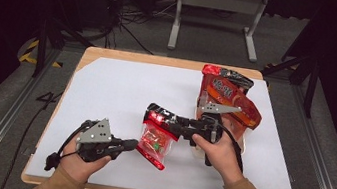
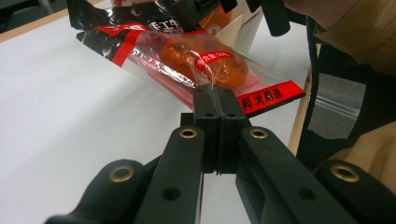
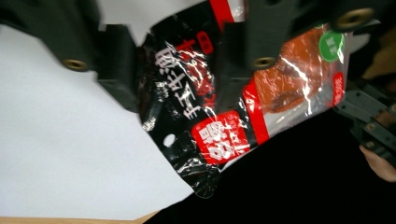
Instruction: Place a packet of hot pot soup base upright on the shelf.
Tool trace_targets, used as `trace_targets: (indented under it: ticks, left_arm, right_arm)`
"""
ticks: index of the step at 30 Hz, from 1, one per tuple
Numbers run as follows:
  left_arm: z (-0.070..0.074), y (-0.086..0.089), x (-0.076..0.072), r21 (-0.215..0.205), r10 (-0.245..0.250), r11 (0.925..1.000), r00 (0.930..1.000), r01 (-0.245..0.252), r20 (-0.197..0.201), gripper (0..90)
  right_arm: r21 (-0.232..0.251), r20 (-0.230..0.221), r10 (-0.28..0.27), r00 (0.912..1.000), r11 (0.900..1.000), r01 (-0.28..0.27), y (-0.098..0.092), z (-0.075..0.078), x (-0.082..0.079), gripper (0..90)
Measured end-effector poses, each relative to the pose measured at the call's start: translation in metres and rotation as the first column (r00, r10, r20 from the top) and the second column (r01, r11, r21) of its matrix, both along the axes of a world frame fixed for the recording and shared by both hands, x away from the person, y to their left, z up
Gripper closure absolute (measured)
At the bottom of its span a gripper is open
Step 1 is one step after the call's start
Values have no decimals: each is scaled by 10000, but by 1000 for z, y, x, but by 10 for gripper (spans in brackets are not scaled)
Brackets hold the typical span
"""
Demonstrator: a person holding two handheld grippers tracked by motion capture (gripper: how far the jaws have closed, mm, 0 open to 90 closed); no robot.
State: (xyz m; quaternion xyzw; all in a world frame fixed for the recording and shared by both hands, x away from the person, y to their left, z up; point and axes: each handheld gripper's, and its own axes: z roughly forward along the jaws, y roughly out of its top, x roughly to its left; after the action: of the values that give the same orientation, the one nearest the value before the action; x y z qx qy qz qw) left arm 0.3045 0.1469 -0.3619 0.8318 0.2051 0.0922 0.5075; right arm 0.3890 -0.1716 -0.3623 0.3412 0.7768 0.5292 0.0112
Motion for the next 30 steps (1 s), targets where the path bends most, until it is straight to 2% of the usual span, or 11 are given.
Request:
trace_targets:
  ticks: [3,7,10,15,18,29,30]
  left_arm:
    - [-1,0,1,26,-31,10000,10000,31,-54,898]
    - [-3,-2,4,-13,-219,9998,9995,218,-223,896]
    - [-6,-3,7,-7,-300,9995,9990,300,-324,892]
    - [-7,-4,11,-48,-379,9993,9986,378,-361,887]
    - [-11,-6,14,-4,-450,9990,9975,450,-540,881]
    - [-29,-8,26,475,-411,9978,9935,464,-1061,859]
    - [-30,-7,27,375,-455,9980,9926,500,-1129,867]
  right_arm:
    - [-463,372,4,9993,9989,13,-4,3,-1,789]
    - [-743,642,72,9979,9972,-24,-6,6,-3,879]
    - [-841,888,26,9961,9964,49,-8,8,-6,894]
    - [-717,1238,-109,9923,9972,199,-13,15,-11,897]
    - [-726,1449,-141,9894,9970,248,-16,19,-14,898]
    - [-530,2024,190,9791,9986,-84,-19,35,-24,898]
    - [-496,2074,213,9780,9987,-112,-19,36,-25,898]
